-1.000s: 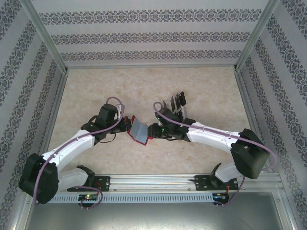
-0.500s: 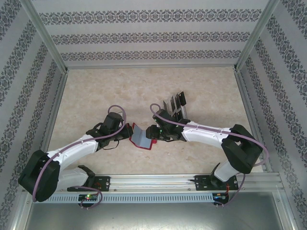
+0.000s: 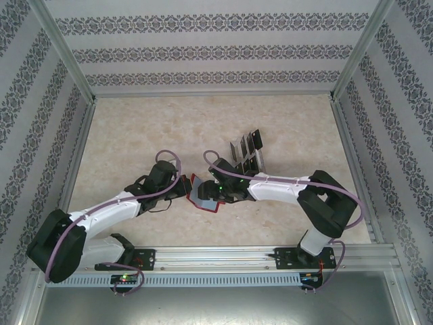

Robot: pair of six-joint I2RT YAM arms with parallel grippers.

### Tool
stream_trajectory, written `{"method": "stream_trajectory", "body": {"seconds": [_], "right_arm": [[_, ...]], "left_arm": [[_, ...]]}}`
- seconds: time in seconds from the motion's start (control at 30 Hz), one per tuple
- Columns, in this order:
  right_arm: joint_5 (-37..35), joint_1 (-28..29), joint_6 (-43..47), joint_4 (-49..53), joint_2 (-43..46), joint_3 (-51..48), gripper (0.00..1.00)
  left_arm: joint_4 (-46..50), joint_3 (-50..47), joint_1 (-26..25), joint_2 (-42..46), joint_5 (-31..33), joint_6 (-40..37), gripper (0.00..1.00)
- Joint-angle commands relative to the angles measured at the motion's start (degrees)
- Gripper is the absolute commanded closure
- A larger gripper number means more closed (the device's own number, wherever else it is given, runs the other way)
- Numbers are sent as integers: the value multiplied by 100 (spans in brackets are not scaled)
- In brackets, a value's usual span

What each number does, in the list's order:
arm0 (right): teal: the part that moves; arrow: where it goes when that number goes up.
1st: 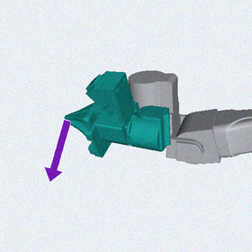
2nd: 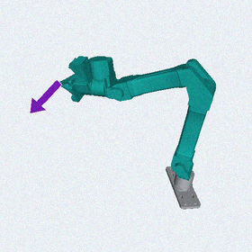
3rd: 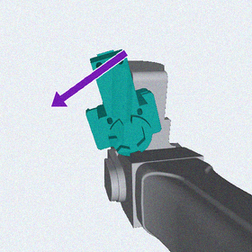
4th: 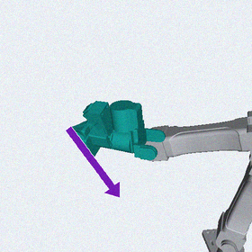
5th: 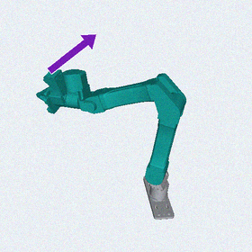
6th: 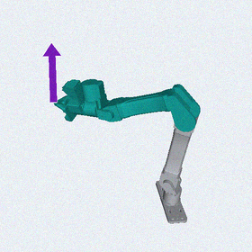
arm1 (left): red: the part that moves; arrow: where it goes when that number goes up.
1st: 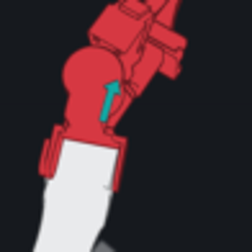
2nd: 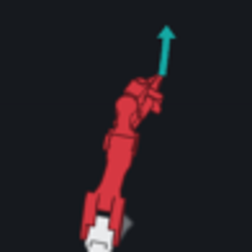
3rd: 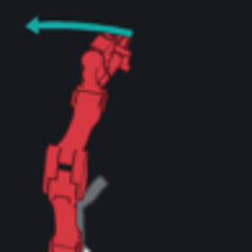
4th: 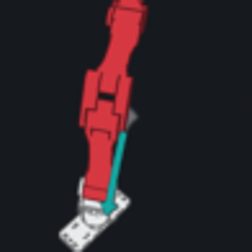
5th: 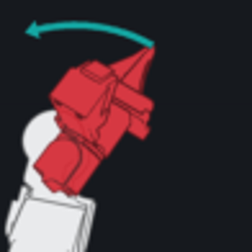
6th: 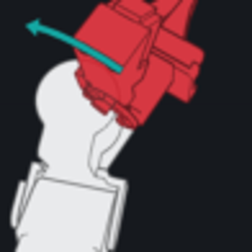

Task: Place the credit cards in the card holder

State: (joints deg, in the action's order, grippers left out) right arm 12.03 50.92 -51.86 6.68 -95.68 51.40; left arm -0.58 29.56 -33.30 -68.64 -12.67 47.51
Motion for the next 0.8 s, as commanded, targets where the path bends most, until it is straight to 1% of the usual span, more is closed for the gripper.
{"method": "stream_trajectory", "body": {"seconds": [0.0, 0.17, 0.3, 0.47, 0.63, 0.77], "right_arm": [[89, 124, -72, -156, -211, 238, 39], [103, 215, -127, -246, -389, 347, 39], [-93, 217, -99, 39, -329, 343, 40], [-590, 137, -125, 403, 297, -189, 40], [-1021, -39, -159, 793, 898, -682, 41], [-1047, -47, -174, 883, 1227, -704, 42]], "left_arm": [[-197, -195, -113, 222, 336, 304, 100], [-131, -526, -190, 559, 804, 698, 100], [-44, -683, -236, 769, 1020, 847, 100], [58, -775, -252, 969, 1157, 850, 100], [5, -868, -247, 1004, 1135, 848, 100], [-53, -918, -247, 994, 1115, 848, 100]]}}
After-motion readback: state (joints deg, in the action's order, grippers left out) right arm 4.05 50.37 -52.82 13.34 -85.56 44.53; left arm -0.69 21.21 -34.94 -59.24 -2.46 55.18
